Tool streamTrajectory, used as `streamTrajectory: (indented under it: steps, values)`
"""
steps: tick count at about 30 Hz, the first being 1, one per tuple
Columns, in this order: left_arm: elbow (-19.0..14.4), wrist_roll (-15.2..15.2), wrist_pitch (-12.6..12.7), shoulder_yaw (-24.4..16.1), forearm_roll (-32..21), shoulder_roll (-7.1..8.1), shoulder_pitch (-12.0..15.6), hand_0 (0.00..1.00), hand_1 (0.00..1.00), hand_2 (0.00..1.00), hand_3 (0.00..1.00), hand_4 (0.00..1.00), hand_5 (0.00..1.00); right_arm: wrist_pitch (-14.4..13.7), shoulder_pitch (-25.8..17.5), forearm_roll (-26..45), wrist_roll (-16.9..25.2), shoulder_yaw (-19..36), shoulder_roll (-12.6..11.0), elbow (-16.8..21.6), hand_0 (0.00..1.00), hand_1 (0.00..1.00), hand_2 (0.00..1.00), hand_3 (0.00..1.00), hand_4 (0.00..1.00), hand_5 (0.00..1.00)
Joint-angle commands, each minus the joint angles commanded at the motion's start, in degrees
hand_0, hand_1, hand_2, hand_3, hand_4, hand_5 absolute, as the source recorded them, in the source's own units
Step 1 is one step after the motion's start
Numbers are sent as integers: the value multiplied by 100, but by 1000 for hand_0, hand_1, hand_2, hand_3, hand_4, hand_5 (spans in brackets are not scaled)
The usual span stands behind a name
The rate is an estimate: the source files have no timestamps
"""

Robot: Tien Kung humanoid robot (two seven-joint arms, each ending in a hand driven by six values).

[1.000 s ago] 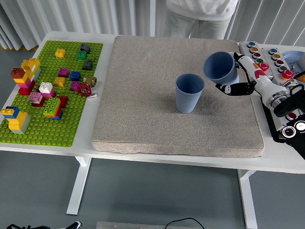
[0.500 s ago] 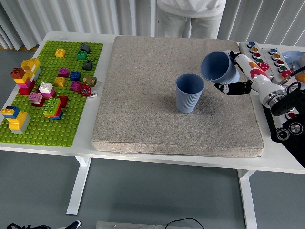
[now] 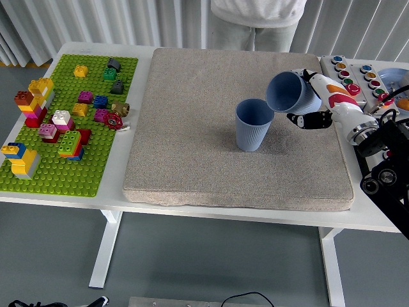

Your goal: Pick cup pour cup place

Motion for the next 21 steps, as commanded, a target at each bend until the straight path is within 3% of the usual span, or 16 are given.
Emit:
streamTrajectory:
  steps: [21]
  values:
    - [2, -17, 9, 23, -30, 14, -7, 780, 821, 836, 763, 498, 998, -12, 73, -460, -105, -81, 45, -5, 814, 732, 656, 737, 728, 140]
